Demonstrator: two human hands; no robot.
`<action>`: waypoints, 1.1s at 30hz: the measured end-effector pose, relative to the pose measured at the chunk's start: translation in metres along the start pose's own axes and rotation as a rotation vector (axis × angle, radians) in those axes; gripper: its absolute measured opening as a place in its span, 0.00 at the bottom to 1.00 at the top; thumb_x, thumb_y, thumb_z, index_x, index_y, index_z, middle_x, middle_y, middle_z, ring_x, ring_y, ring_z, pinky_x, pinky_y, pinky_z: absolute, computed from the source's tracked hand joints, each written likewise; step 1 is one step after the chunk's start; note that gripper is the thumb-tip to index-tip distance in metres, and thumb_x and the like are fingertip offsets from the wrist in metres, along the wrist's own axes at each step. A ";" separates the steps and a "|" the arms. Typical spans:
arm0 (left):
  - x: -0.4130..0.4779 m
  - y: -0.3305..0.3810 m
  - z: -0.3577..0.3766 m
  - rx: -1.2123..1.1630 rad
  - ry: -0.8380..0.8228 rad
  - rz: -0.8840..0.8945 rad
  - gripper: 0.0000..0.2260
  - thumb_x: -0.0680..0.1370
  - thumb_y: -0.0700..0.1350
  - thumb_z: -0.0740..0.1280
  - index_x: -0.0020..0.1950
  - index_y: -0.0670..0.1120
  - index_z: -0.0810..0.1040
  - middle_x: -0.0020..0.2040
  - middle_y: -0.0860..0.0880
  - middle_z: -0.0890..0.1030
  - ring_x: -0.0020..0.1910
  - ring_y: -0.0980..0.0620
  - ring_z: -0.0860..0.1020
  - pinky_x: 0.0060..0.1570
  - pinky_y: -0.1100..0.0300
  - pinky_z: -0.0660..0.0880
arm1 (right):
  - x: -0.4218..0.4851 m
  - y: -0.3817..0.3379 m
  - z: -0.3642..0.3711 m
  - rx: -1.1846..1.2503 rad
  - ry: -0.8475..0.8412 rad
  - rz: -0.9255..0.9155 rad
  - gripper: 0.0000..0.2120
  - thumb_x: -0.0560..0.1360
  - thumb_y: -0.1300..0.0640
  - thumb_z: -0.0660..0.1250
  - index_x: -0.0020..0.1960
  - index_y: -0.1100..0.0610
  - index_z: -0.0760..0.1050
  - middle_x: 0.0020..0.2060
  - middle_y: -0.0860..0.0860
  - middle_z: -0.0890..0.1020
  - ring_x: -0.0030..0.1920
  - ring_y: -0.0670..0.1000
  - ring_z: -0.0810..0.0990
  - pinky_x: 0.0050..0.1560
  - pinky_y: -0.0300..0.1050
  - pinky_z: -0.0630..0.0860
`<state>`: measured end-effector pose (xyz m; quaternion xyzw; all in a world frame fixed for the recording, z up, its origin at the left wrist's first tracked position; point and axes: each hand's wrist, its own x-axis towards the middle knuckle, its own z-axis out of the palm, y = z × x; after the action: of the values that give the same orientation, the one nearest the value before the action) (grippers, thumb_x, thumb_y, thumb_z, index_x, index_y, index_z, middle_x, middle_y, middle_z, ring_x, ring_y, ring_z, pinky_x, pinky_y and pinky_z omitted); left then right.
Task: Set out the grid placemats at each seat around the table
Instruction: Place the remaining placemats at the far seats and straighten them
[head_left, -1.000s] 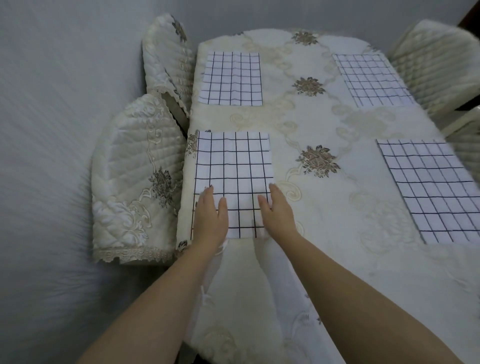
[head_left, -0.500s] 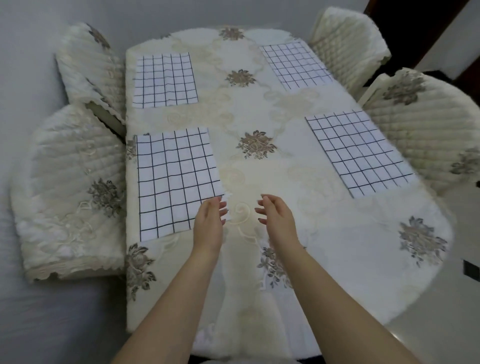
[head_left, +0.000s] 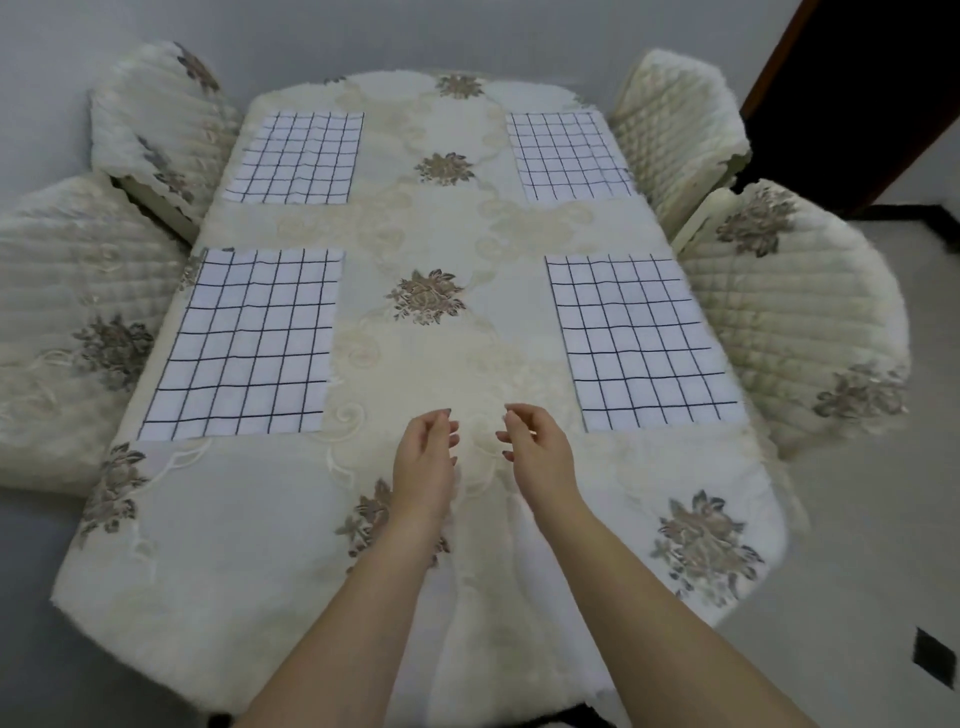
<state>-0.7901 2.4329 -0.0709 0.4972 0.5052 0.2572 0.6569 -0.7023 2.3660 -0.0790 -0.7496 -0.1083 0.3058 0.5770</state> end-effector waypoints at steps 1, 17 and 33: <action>-0.008 -0.002 0.015 -0.009 0.010 -0.009 0.08 0.82 0.46 0.58 0.55 0.49 0.76 0.53 0.49 0.80 0.55 0.49 0.78 0.55 0.52 0.75 | 0.003 0.001 -0.017 -0.013 -0.007 0.002 0.06 0.79 0.56 0.62 0.54 0.52 0.76 0.46 0.43 0.80 0.51 0.49 0.82 0.58 0.55 0.77; -0.026 0.004 0.094 -0.014 0.021 0.015 0.10 0.82 0.44 0.58 0.60 0.45 0.76 0.54 0.49 0.80 0.56 0.50 0.78 0.59 0.50 0.75 | 0.026 0.002 -0.100 -0.088 0.012 -0.023 0.07 0.79 0.56 0.61 0.54 0.50 0.75 0.49 0.43 0.80 0.51 0.48 0.81 0.56 0.54 0.78; 0.001 0.002 0.197 -0.024 0.051 0.018 0.09 0.82 0.42 0.58 0.59 0.44 0.75 0.52 0.48 0.80 0.53 0.49 0.78 0.55 0.52 0.74 | 0.099 0.002 -0.217 0.009 0.102 0.029 0.06 0.80 0.58 0.61 0.52 0.52 0.75 0.47 0.47 0.79 0.52 0.50 0.80 0.55 0.51 0.79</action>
<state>-0.6081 2.3569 -0.0708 0.4873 0.5141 0.2817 0.6472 -0.4982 2.2432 -0.0820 -0.7632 -0.0663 0.2759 0.5806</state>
